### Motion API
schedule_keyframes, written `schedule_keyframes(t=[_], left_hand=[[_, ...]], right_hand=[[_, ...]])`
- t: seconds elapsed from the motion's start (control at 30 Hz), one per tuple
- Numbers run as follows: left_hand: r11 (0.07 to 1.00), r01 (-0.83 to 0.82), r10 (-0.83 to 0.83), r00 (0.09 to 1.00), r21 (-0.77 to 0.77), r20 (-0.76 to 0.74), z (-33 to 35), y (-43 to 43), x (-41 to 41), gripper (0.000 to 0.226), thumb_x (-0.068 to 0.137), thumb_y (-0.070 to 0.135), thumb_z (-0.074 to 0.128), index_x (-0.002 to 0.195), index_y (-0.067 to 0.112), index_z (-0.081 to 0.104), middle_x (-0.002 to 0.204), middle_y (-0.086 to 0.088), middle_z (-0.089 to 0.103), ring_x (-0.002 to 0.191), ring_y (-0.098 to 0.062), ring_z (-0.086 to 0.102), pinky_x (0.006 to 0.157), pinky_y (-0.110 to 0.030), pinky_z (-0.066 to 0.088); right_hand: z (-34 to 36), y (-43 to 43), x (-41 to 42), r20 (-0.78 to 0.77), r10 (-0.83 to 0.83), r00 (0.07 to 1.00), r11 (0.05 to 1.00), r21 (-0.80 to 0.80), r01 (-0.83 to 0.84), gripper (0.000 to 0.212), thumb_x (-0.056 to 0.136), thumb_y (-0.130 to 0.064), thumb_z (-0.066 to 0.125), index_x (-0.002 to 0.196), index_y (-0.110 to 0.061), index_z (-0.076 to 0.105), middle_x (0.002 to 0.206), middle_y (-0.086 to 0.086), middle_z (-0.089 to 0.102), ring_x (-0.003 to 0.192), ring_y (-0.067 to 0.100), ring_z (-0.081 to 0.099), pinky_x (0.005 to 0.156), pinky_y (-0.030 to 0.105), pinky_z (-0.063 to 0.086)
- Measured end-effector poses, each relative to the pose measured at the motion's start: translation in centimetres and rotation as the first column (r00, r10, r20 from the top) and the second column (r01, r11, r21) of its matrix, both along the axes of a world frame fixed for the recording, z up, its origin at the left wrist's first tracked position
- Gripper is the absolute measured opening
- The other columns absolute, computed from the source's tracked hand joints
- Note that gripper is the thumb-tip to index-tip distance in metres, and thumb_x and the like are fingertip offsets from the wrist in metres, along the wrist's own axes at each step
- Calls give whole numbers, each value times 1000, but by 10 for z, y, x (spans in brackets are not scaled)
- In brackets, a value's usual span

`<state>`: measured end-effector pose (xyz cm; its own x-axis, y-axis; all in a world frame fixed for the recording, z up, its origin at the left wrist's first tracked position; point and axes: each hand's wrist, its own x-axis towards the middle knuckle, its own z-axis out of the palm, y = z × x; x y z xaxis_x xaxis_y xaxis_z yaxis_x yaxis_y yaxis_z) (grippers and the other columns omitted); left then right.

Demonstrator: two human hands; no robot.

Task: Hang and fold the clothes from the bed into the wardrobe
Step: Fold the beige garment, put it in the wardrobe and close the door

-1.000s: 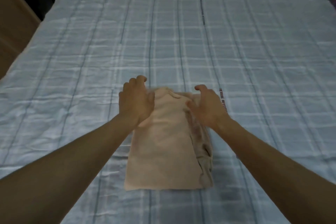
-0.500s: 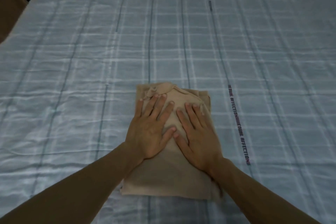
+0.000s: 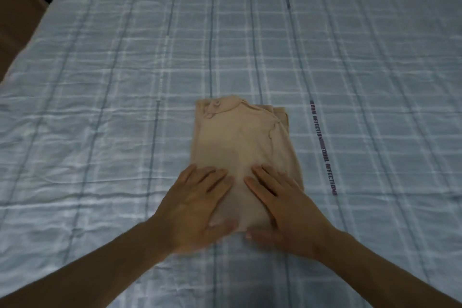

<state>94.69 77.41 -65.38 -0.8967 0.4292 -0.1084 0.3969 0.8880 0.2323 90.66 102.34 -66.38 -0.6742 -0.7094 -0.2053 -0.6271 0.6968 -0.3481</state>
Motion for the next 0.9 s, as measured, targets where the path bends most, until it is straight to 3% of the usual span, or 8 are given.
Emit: schedule_keyframes(t=[0.07, 0.2, 0.33, 0.47, 0.57, 0.63, 0.77, 0.9], left_hand=[[996, 47, -43, 998, -81, 51, -3, -5, 16, 84, 75, 68, 62, 142, 17, 52, 147, -7, 51, 131, -27, 52, 110, -52, 39], [992, 43, -48, 998, -116, -37, -3, -3, 12, 71, 51, 37, 89, 115, 11, 71, 120, -10, 69, 104, -29, 68, 96, -47, 52], [999, 36, -39, 995, -39, -92, 6, 3, 15, 36, 54, 16, 84, 86, 16, 69, 83, -1, 70, 74, -22, 67, 87, -35, 54], [999, 36, -38, 995, -16, -93, 20, 0, 39, 23, 71, 12, 78, 90, 19, 68, 80, 3, 69, 73, -19, 66, 97, -33, 49], [995, 95, -94, 993, -23, 67, 32, -3, 69, 16, 90, 16, 59, 105, 20, 62, 96, 2, 68, 88, -21, 63, 101, -33, 42], [992, 113, -122, 979, 63, 161, 40, -4, 92, 10, 97, 20, 51, 103, 21, 59, 98, 2, 67, 87, -20, 61, 90, -32, 44], [962, 133, -210, 920, 240, 331, 55, -2, 128, 16, 101, 30, 51, 107, 20, 62, 100, 3, 66, 88, -12, 59, 76, -20, 38], [950, 78, -188, 916, 304, 353, 67, -6, 108, 9, 94, 29, 62, 95, 20, 62, 81, 16, 53, 77, -5, 53, 69, -21, 35]], right_hand=[[0, 4, 12, -71, 22, 997, 997, 77, -16, 93, 80, -61, 59, 155, -18, 26, 164, 7, 15, 152, 25, 10, 120, 45, 20], [2, -4, 20, -133, -97, 986, 995, -35, 93, 70, 76, -32, 77, 139, -10, 54, 146, 14, 50, 135, 33, 49, 103, 53, 46], [12, -7, 27, -133, -156, 979, 985, -95, 144, 56, 72, -16, 76, 127, -14, 63, 131, 7, 62, 113, 29, 64, 95, 42, 50], [36, -3, 39, -79, -126, 989, 990, -78, 120, 45, 79, -21, 68, 124, -20, 60, 114, 0, 67, 96, 24, 65, 75, 26, 41], [50, 1, 66, 39, -71, 997, 997, 4, 71, 48, 83, -29, 64, 128, -23, 49, 113, -2, 65, 96, 19, 61, 76, 31, 46], [60, 5, 86, 154, -72, 985, 997, 22, 69, 47, 80, -30, 64, 122, -26, 45, 103, -6, 63, 86, 15, 59, 70, 30, 47], [78, 11, 107, 431, -66, 900, 996, 89, 30, 40, 73, -37, 68, 104, -42, 44, 91, -15, 59, 76, 4, 56, 65, 25, 50], [89, 13, 88, 538, -87, 839, 996, 43, 76, 36, 74, -32, 72, 107, -36, 59, 93, -14, 64, 83, 0, 60, 72, 21, 51]])
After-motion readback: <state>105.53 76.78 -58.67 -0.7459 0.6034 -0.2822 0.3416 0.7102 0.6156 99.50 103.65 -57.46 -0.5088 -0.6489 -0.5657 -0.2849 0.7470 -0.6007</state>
